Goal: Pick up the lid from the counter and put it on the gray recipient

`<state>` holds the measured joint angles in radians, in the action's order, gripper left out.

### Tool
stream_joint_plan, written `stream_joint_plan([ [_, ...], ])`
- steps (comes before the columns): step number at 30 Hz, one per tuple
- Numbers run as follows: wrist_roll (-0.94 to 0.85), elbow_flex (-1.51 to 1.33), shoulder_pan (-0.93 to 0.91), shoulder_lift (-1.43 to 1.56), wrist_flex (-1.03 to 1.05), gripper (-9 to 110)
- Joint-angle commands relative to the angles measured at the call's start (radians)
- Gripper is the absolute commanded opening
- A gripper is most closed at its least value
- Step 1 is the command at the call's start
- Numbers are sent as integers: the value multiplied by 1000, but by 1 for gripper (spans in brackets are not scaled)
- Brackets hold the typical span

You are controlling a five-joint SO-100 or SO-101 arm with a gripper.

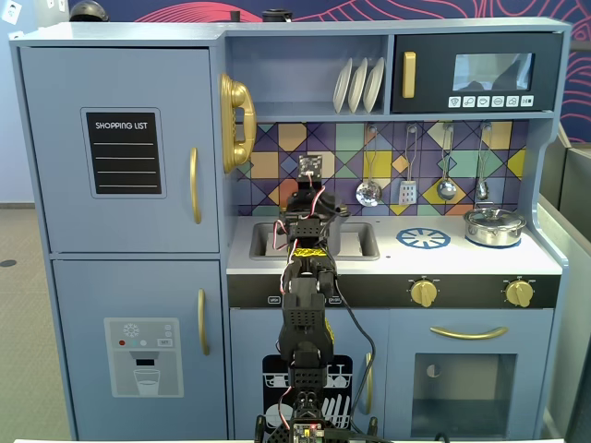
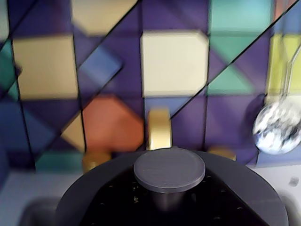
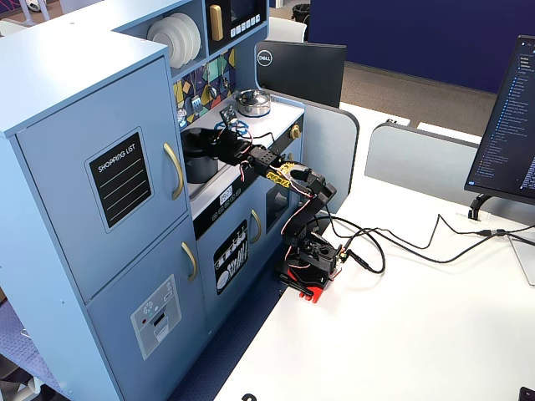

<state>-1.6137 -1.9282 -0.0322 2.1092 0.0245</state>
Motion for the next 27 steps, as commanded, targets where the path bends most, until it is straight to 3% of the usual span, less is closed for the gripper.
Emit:
stream_joint_plan([
  [1,-12,5,9,6,-54,0],
  [23,-12,-49,25,-26,-115,0],
  [27,-11,-72,12,-12,-110,10],
])
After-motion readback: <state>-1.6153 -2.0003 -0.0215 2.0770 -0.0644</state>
